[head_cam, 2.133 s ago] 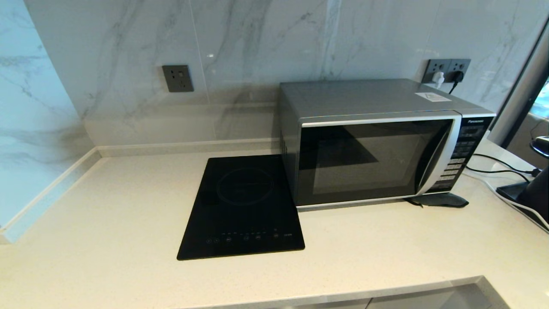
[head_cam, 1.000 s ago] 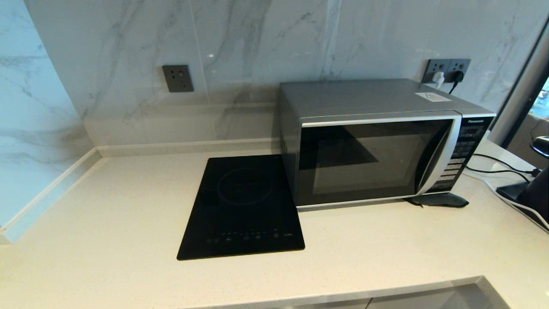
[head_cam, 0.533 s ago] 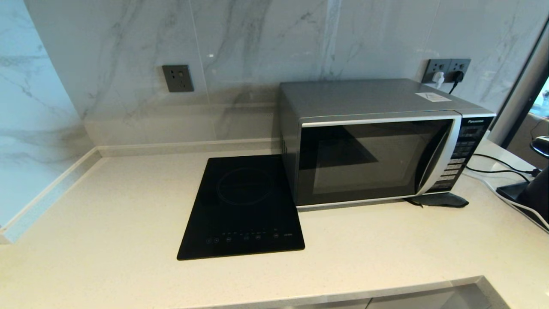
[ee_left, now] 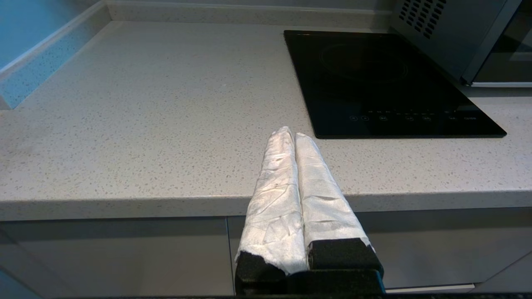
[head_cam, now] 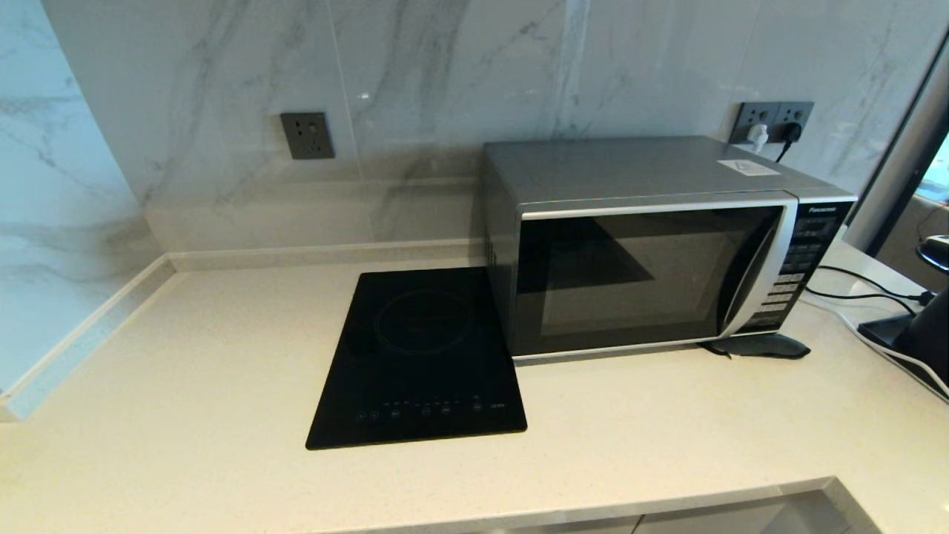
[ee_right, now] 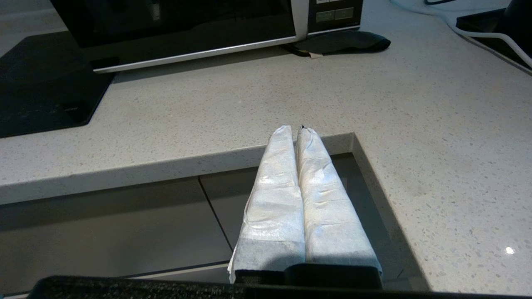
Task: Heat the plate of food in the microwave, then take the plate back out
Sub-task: Open the microwave oven
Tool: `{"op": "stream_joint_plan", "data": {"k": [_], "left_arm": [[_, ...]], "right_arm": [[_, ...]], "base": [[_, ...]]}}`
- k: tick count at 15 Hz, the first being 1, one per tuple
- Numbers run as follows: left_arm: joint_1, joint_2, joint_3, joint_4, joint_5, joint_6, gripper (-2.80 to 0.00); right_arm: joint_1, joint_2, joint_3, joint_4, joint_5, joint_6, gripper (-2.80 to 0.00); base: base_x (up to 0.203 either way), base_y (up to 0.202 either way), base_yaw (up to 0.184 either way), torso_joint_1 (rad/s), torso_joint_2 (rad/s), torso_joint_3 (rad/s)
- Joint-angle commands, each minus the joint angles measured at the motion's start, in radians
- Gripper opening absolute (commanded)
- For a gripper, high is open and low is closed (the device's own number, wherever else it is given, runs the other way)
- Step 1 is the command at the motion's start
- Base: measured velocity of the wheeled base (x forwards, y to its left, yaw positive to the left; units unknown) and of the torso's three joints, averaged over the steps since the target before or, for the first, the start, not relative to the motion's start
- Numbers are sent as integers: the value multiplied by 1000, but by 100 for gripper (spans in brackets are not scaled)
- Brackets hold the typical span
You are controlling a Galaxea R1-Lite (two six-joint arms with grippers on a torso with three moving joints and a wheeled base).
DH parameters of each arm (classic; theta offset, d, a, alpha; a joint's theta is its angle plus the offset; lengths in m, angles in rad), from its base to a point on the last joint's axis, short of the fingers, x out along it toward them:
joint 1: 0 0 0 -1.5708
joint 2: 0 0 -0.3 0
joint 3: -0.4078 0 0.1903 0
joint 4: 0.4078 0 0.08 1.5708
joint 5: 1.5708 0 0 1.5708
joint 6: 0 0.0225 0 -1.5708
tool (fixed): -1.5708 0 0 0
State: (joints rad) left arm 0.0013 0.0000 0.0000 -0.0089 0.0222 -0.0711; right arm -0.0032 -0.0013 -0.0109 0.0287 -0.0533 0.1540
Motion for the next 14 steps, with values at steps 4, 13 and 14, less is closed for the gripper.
{"op": "stream_joint_plan", "data": {"k": [4, 13, 14], "left_arm": [[0, 2, 0, 0, 1, -1, -280], [0, 2, 0, 0, 1, -1, -280], [0, 2, 0, 0, 1, -1, -280]], "right_arm": [[0, 1, 0, 0, 0, 1, -280], [0, 1, 0, 0, 0, 2, -280], [0, 1, 0, 0, 0, 1, -280]], "base": [[0, 0, 0, 0, 0, 0], [0, 0, 0, 0, 0, 0], [0, 0, 0, 0, 0, 0]]}}
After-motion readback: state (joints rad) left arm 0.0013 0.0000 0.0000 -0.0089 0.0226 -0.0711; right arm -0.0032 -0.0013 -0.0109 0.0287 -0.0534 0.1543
